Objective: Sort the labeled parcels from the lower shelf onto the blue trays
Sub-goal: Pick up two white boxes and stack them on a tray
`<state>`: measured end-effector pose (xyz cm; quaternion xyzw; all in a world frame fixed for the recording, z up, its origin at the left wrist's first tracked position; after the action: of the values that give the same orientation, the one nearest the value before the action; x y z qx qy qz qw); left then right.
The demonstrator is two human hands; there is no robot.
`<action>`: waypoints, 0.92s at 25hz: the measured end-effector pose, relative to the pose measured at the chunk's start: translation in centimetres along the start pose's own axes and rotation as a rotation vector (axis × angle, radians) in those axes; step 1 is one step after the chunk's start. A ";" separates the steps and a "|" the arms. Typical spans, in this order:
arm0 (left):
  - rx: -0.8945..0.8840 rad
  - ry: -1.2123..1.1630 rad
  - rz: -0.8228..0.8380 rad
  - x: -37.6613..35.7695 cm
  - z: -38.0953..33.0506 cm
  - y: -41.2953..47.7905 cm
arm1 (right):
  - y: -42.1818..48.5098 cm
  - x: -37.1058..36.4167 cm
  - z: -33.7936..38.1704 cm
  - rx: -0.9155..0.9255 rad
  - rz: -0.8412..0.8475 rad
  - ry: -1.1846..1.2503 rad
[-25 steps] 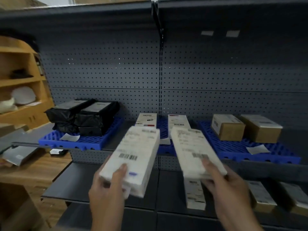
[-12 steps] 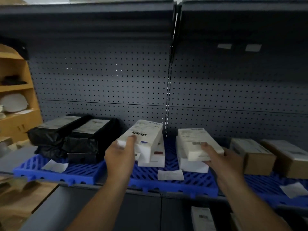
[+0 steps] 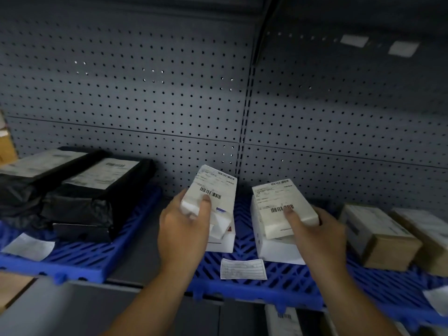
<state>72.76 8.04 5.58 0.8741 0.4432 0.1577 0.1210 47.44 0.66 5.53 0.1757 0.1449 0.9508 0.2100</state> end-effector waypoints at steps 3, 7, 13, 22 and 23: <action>-0.090 0.145 -0.021 0.4 0.0 -1.1 | -0.1 0.3 -1.7 0.003 0.009 -0.264; -0.130 0.150 0.004 0.1 -0.2 -2.4 | -0.5 0.2 -3.1 -0.154 0.035 -0.010; -0.147 0.136 -0.007 -0.6 -0.3 -2.8 | -0.3 -0.5 -3.4 -0.176 0.046 0.141; -0.121 0.034 -0.001 -0.9 0.7 -2.2 | 0.2 -0.4 -4.0 -0.150 0.086 0.199; -0.123 0.040 -0.004 -0.9 0.7 -2.0 | 0.2 -0.4 -4.1 -0.150 0.088 0.205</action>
<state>71.03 8.40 4.03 0.8607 0.4368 0.2021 0.1659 46.13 -0.52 1.83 0.0677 0.0861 0.9802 0.1649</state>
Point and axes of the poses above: each hand's wrist, its own y-axis towards the middle knuckle, its own x-axis out of the back of the hand, z = x × y, the point moved 3 cm from there along y, towards the middle knuckle, and after that the axes turned 5 degrees about -z, right-handed, at the moved point
